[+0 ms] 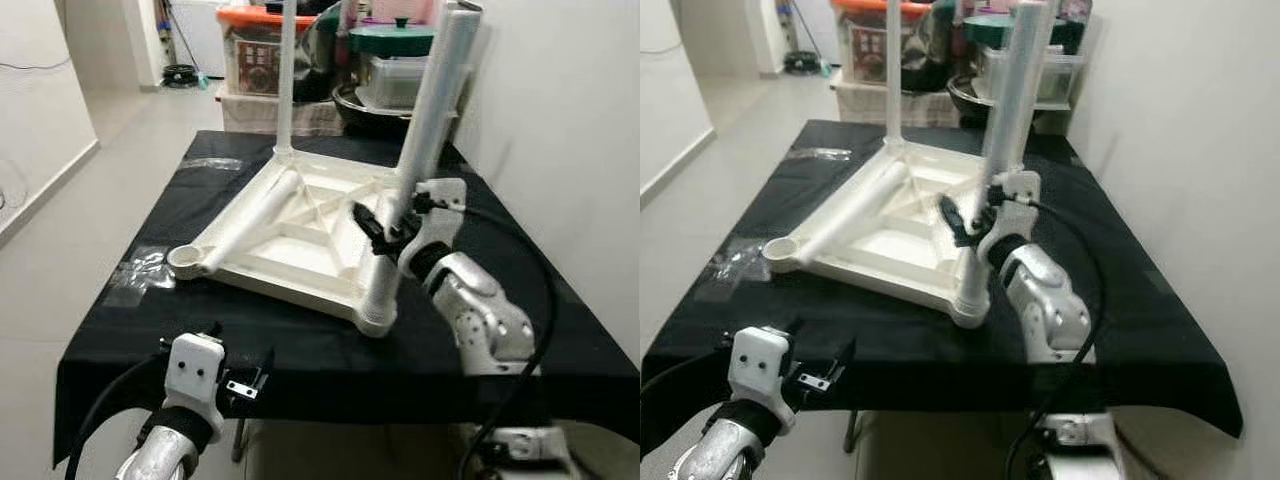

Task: Building children table

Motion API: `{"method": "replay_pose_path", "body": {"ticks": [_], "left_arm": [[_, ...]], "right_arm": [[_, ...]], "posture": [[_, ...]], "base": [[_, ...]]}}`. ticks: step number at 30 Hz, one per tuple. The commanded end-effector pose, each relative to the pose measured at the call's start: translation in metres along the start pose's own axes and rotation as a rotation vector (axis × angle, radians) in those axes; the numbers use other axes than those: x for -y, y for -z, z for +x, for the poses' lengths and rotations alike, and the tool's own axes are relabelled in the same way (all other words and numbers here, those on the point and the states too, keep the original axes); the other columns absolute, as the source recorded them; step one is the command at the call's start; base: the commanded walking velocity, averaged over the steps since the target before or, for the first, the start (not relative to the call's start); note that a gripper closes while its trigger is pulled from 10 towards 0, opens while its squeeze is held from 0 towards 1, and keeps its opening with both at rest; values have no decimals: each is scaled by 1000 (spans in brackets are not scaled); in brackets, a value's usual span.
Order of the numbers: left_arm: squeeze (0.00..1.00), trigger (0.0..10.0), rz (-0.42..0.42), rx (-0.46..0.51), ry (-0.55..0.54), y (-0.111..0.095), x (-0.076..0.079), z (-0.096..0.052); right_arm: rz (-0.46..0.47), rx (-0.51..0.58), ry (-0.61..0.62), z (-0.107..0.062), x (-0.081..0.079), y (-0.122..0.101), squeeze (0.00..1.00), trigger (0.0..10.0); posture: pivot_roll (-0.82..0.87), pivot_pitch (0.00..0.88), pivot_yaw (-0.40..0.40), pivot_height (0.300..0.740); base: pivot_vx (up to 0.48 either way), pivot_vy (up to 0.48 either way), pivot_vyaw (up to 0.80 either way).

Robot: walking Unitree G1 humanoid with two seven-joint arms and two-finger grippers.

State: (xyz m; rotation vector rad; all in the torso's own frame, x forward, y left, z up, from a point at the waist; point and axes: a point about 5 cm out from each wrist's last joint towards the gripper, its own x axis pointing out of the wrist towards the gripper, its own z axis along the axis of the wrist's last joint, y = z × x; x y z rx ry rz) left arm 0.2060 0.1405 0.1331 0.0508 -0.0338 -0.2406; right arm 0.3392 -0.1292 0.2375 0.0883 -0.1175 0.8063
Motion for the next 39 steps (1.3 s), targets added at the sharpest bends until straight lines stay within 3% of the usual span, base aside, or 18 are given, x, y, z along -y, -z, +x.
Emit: {"method": "replay_pose_path", "body": {"ticks": [1, 7, 8, 9, 11, 12, 14, 16, 17, 20, 26, 27, 28, 30, 33, 34, 38, 39], "left_arm": [[0, 10000, 0, -8, 11, 3, 0, 1], [0, 10000, 5, -1, 11, 3, 2, 2], [0, 10000, 3, -1, 7, 3, 2, 1], [0, 10000, 1, -1, 4, 3, 3, 1], [0, 10000, 1, -1, 4, 3, 3, 1], [0, 10000, 1, -2, 2, 3, 2, 0], [0, 10000, 1, -8, -3, 4, 0, -3], [0, 10000, -2, -9, 7, 3, 1, -3], [0, 10000, -2, -9, 7, 3, 1, -3], [0, 10000, -9, -10, 14, 4, 3, -2], [0, 10000, -15, -15, 29, 4, 4, -4], [0, 10000, -15, -17, 25, 4, 3, -6], [0, 10000, -15, -19, 22, 3, 2, -7], [0, 10000, -15, -19, 22, 3, 2, -7], [0, 10000, -21, -18, 25, 3, 2, -6], [0, 10000, -24, -15, 34, 4, 4, -4], [0, 10000, -26, -13, 42, 4, 5, -2], [0, 10000, -27, -13, 44, 4, 6, -2]], "right_arm": [[-65, -29, -247, 5, -15, 1, 0, 10000], [-105, -120, -412, 15, -22, 20, 0, 9922], [-92, -128, -467, 16, -27, 24, 0, 9176], [-82, -129, -503, 15, -31, 26, 0, 3490], [-82, -129, -503, 15, -31, 26, 0, 3490], [-66, -128, -527, 14, -34, 28, 0, 0], [-59, -118, -448, 17, -35, 32, 0, 0], [-45, -143, -218, 25, -23, 38, 0, 0], [-45, -143, -218, 25, -23, 38, 0, 0], [-91, -309, 347, 15, 15, 65, 0, 0], [-44, -283, 593, -8, 14, 66, 0, 0], [-56, -265, 581, -7, 6, 61, 0, 2510], [-72, -250, 548, -5, -2, 56, 0, 9882], [-72, -250, 548, -5, -2, 56, 0, 9882], [-44, -167, 406, 5, -22, 41, 0, 10000], [-15, -94, 256, 13, -33, 26, 1000, 10000], [-10, -94, 147, 21, -38, 19, 1000, 10000], [-24, -83, 96, 23, -37, 13, 0, 10000]], "posture": [[91, 0, -85, 740], [105, 0, -110, 740], [107, 0, -112, 740], [111, 0, -114, 740], [111, 0, -114, 740], [115, 0, -114, 740], [106, 0, -106, 740], [99, 0, -102, 740], [99, 0, -102, 740], [79, 0, -90, 740], [71, 0, -79, 740], [69, 0, -77, 740], [68, 0, -75, 740], [68, 0, -75, 740], [60, 0, -72, 740], [58, 0, -73, 740], [56, 0, -76, 740], [63, 0, -82, 740]], "base": [[0, 0, 0], [0, 0, 0], [0, 0, 0], [0, 0, 0], [0, 0, 0], [0, 0, 0], [0, 0, 0], [0, 0, 0], [0, 0, 0], [0, 0, 0], [0, 0, 0], [0, 0, 0], [0, 0, 0], [0, 0, 0], [0, 0, 0], [0, 0, 0], [0, 0, 0], [0, 0, 0]]}}
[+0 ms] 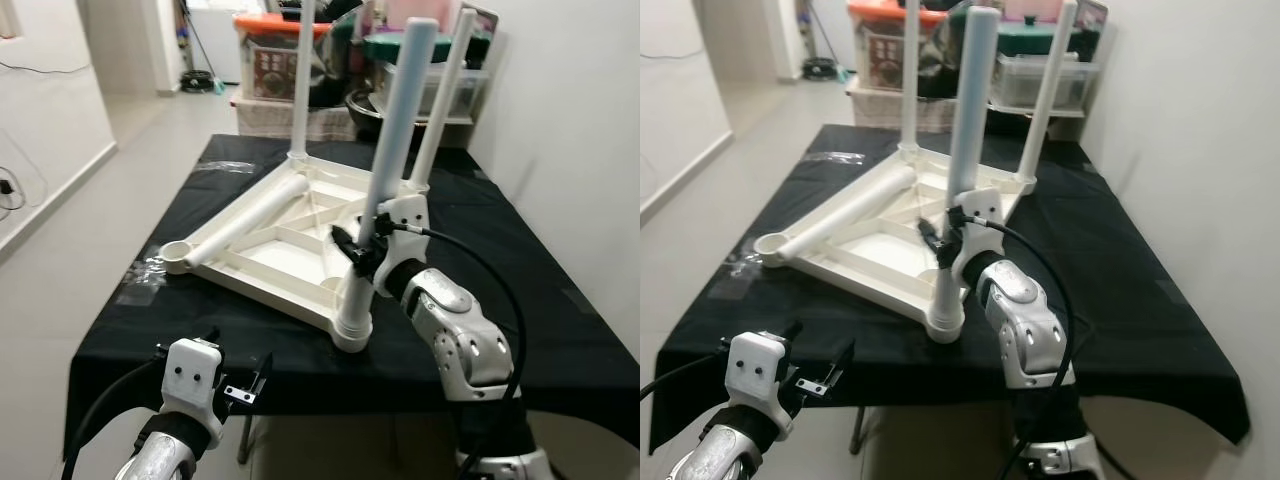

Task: Building children table

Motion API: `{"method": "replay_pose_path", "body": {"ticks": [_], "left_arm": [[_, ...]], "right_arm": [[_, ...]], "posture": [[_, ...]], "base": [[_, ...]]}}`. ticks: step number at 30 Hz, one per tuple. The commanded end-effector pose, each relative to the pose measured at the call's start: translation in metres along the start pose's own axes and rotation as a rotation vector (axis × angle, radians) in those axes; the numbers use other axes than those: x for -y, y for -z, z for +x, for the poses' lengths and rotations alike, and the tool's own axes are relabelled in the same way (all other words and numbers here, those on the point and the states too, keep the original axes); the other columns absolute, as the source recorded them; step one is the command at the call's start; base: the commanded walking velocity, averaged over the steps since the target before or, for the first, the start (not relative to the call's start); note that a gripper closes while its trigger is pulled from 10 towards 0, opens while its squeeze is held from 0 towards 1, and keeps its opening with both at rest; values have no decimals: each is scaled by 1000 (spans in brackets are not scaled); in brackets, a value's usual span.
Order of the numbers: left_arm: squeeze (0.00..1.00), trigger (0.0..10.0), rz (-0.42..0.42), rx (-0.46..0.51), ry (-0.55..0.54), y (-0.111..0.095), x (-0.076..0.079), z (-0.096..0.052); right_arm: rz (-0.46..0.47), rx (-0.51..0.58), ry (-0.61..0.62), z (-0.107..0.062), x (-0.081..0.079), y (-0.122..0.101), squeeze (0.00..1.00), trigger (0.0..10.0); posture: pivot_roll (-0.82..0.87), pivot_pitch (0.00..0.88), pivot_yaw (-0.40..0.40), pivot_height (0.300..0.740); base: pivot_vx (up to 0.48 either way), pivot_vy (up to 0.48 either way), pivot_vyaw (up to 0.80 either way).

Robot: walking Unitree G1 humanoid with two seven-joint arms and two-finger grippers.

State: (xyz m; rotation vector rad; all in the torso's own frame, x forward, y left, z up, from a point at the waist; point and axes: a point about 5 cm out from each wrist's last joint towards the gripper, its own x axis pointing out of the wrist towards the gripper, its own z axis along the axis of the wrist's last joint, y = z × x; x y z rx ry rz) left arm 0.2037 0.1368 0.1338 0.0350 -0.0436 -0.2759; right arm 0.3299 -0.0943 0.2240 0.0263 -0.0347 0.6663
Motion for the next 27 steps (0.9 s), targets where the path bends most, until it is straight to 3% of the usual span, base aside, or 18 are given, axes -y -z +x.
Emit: {"method": "replay_pose_path", "body": {"ticks": [1, 5, 6, 7, 8, 9, 12, 15, 16, 17, 18, 19, 20, 22, 23, 25, 26, 27], "left_arm": [[0, 10000, -13, -23, 0, 5, 0, -2], [0, 10000, -13, -21, -4, 4, 0, -2], [0, 10000, -11, -19, -4, 4, 1, -1], [0, 10000, -10, -18, -4, 4, 1, -1], [0, 10000, -10, -17, -8, 4, 1, -1], [0, 10000, -12, -16, -11, 4, 2, 0], [0, 10000, -15, -15, -14, 4, 4, 0], [0, 10000, -21, -18, -9, 4, 4, -1], [0, 10000, -21, -18, -9, 4, 4, -1], [0, 10000, -22, -21, -8, 4, 4, -2], [0, 10000, -22, -21, -8, 4, 4, -2], [0, 10000, -23, -23, -7, 5, 3, -3], [0, 10000, -23, -24, -2, 4, 4, -3], [0, 10000, -23, -26, -1, 4, 3, -4], [0, 10000, -24, -28, 2, 4, 3, -3], [0, 10000, -24, -28, 2, 4, 3, -3], [0, 10000, -24, -29, 3, 5, 3, -3], [0, 10000, -27, -29, 12, 5, 4, -2]], "right_arm": [[-46, 43, -228, 5, -5, -14, 0, 10000], [-99, 21, -359, 4, -4, -11, 0, 10000], [-129, -13, -419, 3, -6, -4, 0, 8275], [-148, -38, -457, 3, -7, 1, 0, 8275], [-129, -70, -484, 3, -8, 6, 0, 510], [-105, -108, -453, 6, -8, 12, 0, 0], [-79, -163, -364, 10, -5, 20, 0, 0], [-14, -229, 76, 16, 20, 34, 0, 0], [-14, -229, 76, 16, 20, 34, 0, 0], [27, -254, 324, 11, 35, 41, 0, 0], [27, -254, 324, 11, 35, 41, 0, 0], [78, -260, 524, 2, 46, 46, 0, 0], [117, -256, 642, -9, 48, 50, 0, 0], [148, -246, 691, -18, 40, 53, 0, 0], [170, -213, 639, -21, 25, 50, 0, 4627], [170, -213, 639, -21, 25, 50, 0, 4627], [181, -190, 591, -21, 14, 48, 0, 4627], [177, -167, 552, -20, 6, 44, 0, 10000]], "posture": [[70, 0, -88, 740], [85, 0, -101, 740], [87, 0, -103, 740], [87, 0, -103, 740], [92, 0, -117, 740], [92, 0, -117, 740], [88, 0, -118, 740], [81, 0, -111, 740], [81, 0, -111, 740], [79, 0, -104, 740], [79, 0, -104, 740], [78, 0, -102, 740], [80, 0, -101, 740], [74, 0, -91, 740], [62, 0, -86, 740], [62, 0, -86, 740], [62, 0, -86, 740], [52, 0, -81, 740]], "base": [[0, 0, 0], [0, 0, 0], [0, 0, 0], [0, 0, 0], [0, 0, 0], [0, 0, 0], [0, 0, 0], [0, 0, 0], [0, 0, 0], [0, 0, 0], [0, 0, 0], [0, 0, 0], [0, 0, 0], [0, 0, 0], [0, 0, 0], [0, 0, 0], [0, 0, 0], [0, 0, 0]]}}
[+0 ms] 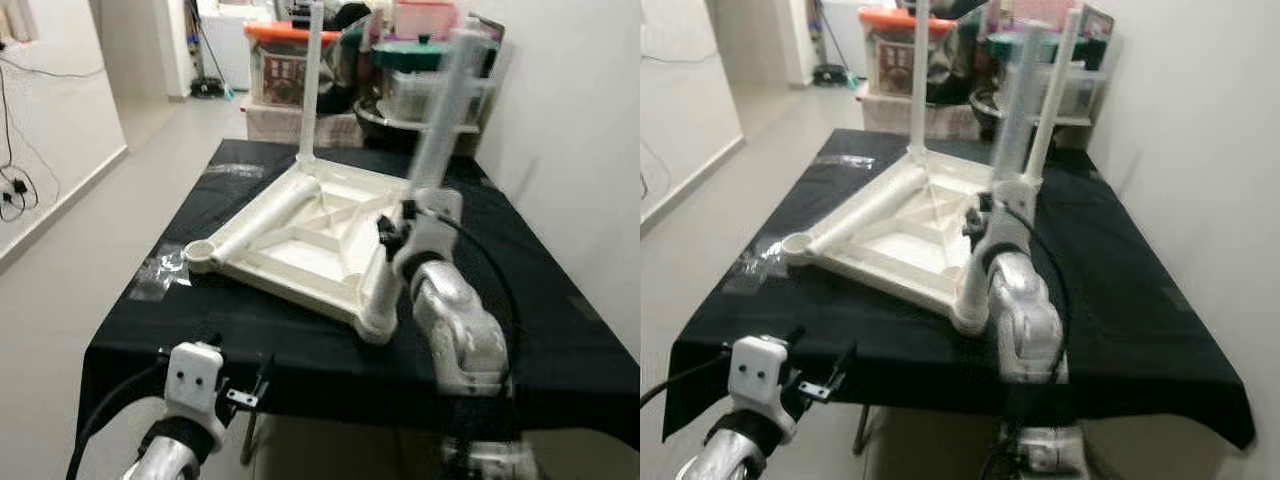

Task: Building children table

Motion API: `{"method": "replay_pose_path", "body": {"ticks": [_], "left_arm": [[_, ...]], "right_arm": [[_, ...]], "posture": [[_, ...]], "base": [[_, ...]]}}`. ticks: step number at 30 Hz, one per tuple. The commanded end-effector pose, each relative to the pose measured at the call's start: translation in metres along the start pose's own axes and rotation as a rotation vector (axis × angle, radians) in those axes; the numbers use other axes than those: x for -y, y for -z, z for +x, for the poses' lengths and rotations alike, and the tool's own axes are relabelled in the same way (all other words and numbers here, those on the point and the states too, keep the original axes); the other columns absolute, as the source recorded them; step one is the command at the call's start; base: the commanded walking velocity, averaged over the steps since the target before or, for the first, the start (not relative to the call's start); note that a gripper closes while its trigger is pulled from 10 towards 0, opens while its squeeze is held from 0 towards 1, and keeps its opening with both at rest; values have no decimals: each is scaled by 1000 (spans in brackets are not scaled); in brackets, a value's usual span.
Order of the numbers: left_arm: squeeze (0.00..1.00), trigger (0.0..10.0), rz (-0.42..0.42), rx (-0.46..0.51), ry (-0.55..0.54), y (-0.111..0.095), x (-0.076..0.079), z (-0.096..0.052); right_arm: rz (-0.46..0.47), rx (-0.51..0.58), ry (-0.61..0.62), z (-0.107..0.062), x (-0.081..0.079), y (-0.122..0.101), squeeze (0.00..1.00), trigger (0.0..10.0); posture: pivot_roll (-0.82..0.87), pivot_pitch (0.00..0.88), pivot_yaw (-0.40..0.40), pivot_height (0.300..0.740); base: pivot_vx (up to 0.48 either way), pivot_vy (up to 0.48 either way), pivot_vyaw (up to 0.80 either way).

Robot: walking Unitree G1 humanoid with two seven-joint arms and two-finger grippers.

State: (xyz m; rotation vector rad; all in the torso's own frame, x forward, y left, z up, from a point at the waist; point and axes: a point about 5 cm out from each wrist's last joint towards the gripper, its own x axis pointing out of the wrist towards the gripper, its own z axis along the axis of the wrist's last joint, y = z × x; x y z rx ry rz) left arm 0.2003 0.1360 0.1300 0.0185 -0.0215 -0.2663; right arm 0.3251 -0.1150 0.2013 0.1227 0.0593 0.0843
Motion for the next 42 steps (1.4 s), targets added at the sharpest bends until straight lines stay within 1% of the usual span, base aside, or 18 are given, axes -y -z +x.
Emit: {"method": "replay_pose_path", "body": {"ticks": [1, 5, 6, 7, 11, 15, 16, 18, 19, 21, 22, 26, 30, 33, 34, 39, 40, 42], "left_arm": [[0, 10000, -10, -10, 30, 2, 4, 2], [0, 10000, -13, -8, 36, 1, 2, 3], [0, 10000, -13, -7, 36, 1, 2, 3], [0, 10000, -12, -6, 33, 1, 1, 3], [0, 10000, -7, -1, 30, 1, 1, 5], [0, 10000, -4, 3, 34, 1, 3, 6], [0, 10000, -4, 3, 30, 1, 2, 5], [0, 10000, -4, 3, 30, 1, 2, 5], [0, 10000, -4, 4, 26, 0, 1, 5], [0, 10000, -3, 5, 24, 0, 1, 4], [0, 10000, 0, 3, 15, 0, 0, 3], [0, 10000, 0, 1, 10, 0, -1, 2], [0, 10000, -8, -9, 40, 1, 0, 1], [0, 10000, -8, -10, 40, 1, -1, 1], [0, 10000, -8, -12, 41, 1, -2, 0], [0, 10000, -13, -16, 53, 3, 0, 2], [0, 10000, -16, -15, 60, 3, 2, 4], [0, 10000, -16, -15, 60, 3, 2, 4]], "right_arm": [[34, -86, -108, -6, -8, 16, 906, 10000], [34, -18, -333, 2, -20, -4, 957, 10000], [53, 2, -442, 6, -25, -13, 659, 10000], [48, 46, -642, 5, -30, -25, 0, 10000], [-85, 99, -1027, -9, -34, -31, 0, 10000], [-187, 59, -1137, -14, -36, -21, 0, 10000], [-206, 21, -1164, -16, -38, -14, 0, 4000], [-206, 21, -1164, -16, -38, -14, 0, 4000], [-216, -24, -1142, -14, -41, -6, 0, 0], [-220, -86, -1029, -5, -42, 5, 0, 0], [-179, -156, -791, 12, -37, 16, 0, 0], [-160, -208, -597, 23, -30, 25, 0, 0], [-21, -248, 112, 22, 22, 50, 0, 0], [-20, -241, 157, 18, 27, 51, 0, 0], [-36, -246, 137, 16, 26, 50, 0, 10000], [4, -146, -142, 11, -14, 29, 0, 10000], [31, -79, -243, 12, -25, 14, 1000, 10000], [31, -79, -243, 12, -25, 14, 1000, 10000]], "posture": [[51, 0, -79, 740], [64, 0, -85, 740], [64, 0, -85, 740], [69, 0, -88, 740], [77, 0, -100, 740], [80, 0, -106, 740], [86, 0, -111, 740], [86, 0, -111, 740], [92, 0, -114, 740], [101, 0, -117, 740], [98, 0, -114, 740], [90, 0, -110, 740], [79, 0, -92, 740], [79, 0, -92, 740], [72, 0, -82, 740], [54, 0, -80, 740], [60, 0, -85, 740], [60, 0, -85, 740]], "base": [[0, 0, 0], [0, 0, 0], [0, 0, 0], [0, 0, 0], [0, 0, 0], [0, 0, 0], [0, 0, 0], [0, 0, 0], [0, 0, 0], [0, 0, 0], [0, 0, 0], [0, 0, 0], [0, 0, 0], [0, 0, 0], [0, 0, 0], [0, 0, 0], [0, 0, 0], [0, 0, 0]]}}
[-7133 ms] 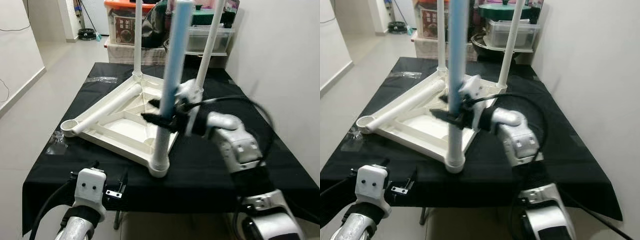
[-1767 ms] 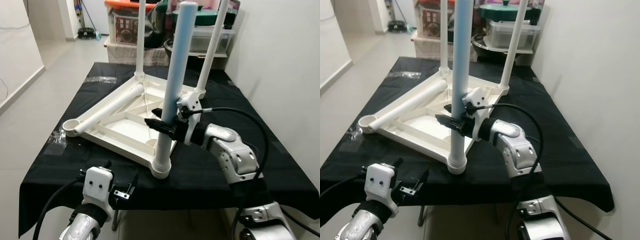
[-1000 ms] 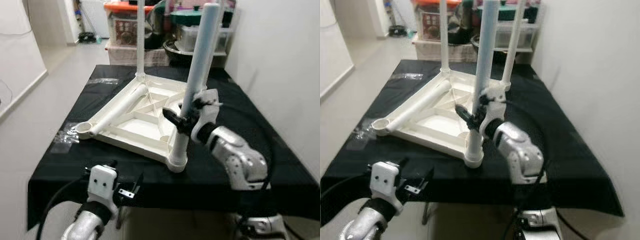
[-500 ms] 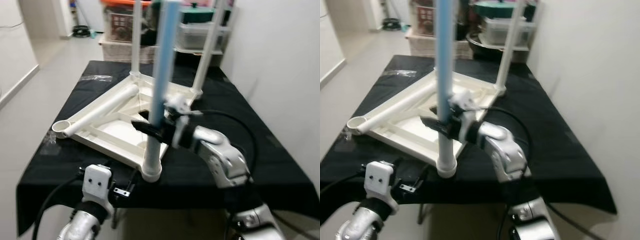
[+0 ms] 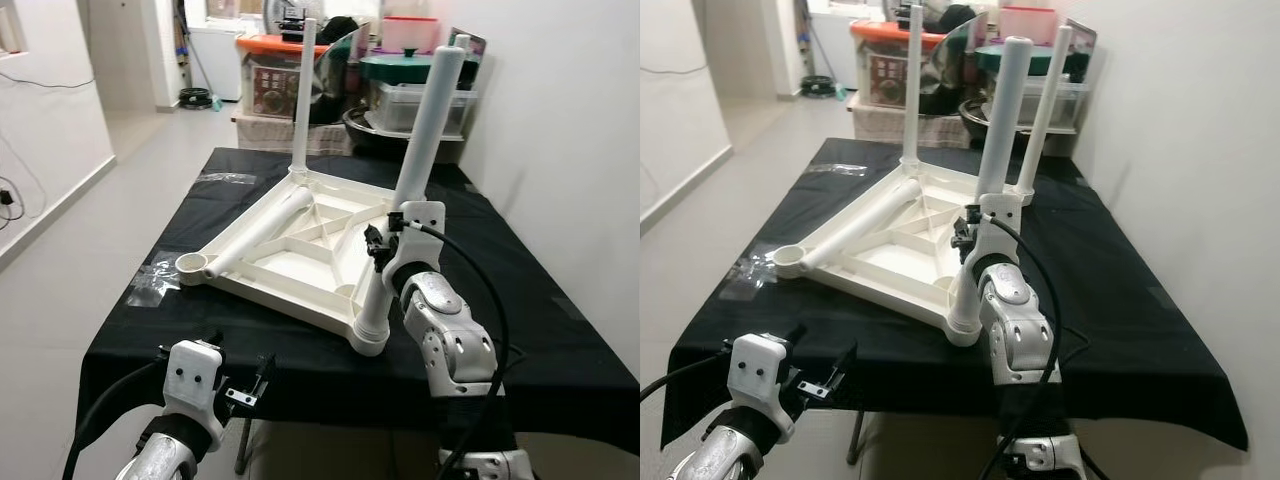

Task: Building children table

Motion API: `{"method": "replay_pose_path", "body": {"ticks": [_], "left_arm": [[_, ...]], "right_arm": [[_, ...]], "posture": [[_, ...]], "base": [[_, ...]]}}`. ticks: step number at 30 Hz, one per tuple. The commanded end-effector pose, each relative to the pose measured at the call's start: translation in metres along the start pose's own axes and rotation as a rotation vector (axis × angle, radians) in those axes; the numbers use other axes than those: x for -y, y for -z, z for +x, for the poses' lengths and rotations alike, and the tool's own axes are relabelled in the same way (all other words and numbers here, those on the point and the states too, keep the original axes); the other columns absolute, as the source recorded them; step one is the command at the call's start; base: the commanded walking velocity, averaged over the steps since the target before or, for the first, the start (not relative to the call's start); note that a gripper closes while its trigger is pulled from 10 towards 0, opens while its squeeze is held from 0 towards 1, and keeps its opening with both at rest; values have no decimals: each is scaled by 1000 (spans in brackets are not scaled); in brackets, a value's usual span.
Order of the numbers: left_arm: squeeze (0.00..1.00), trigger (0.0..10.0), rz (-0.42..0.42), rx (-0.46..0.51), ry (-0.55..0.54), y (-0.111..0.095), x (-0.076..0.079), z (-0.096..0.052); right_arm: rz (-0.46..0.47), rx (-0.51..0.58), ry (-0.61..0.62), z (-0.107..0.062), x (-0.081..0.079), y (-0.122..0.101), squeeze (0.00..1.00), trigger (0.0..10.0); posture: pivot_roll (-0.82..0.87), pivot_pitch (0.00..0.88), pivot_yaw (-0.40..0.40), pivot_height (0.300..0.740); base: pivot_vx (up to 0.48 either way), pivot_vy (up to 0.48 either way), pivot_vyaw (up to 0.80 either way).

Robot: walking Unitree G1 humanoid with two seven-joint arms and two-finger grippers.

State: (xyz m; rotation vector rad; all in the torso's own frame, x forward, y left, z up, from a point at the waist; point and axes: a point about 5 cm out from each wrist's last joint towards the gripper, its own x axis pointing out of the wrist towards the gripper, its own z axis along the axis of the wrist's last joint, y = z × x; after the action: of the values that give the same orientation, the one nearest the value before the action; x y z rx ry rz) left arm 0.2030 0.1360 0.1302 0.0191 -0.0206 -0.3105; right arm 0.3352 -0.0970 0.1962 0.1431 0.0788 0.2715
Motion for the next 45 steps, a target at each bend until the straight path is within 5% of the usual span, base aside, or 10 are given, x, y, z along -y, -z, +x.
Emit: {"method": "replay_pose_path", "body": {"ticks": [1, 4, 16, 28, 29, 31, 32, 35, 36, 45], "left_arm": [[0, 10000, -18, -13, 18, 3, 3, 2], [0, 10000, -18, -14, 15, 3, 2, 1], [0, 10000, -13, -10, 7, 3, 4, 1], [0, 10000, -19, -20, 20, 3, 6, -2], [0, 10000, -22, -21, 24, 3, 7, -2], [0, 10000, -24, -22, 25, 4, 5, -2], [0, 10000, -22, -23, 28, 3, 3, -2], [0, 10000, -17, -23, 32, 3, 2, -1], [0, 10000, -16, -21, 31, 3, 2, 1], [0, 10000, -16, -9, 34, 3, 4, 6]], "right_arm": [[20, 4, -195, 5, -20, -7, 1000, 10000], [-3, 64, -398, 5, -29, -22, 0, 10000], [-187, -3, -958, -3, -75, 0, 0, 0], [4, -169, 145, 20, 4, 33, 0, 0], [10, -129, 36, 11, -7, 29, 0, 10000], [19, -60, -121, 2, -23, 22, 0, 10000], [22, -10, -239, -2, -33, 15, 1000, 10000], [11, 44, -380, -2, -40, 4, 1000, 10000], [8, 68, -484, 1, -43, -6, 0, 10000], [-148, 115, -1014, -4, -56, -23, 0, 10000]], "posture": [[68, 0, -88, 740], [76, 0, -89, 740], [123, 0, -130, 740], [83, 0, -103, 740], [79, 0, -97, 740], [77, 0, -92, 740], [80, 0, -91, 740], [85, 0, -94, 740], [83, 0, -96, 740], [97, 0, -110, 740]], "base": [[0, 0, 0], [0, 0, 0], [0, 0, 0], [0, 0, 0], [0, 0, 0], [0, 0, 0], [0, 0, 0], [0, 0, 0], [0, 0, 0], [0, 0, 0]]}}
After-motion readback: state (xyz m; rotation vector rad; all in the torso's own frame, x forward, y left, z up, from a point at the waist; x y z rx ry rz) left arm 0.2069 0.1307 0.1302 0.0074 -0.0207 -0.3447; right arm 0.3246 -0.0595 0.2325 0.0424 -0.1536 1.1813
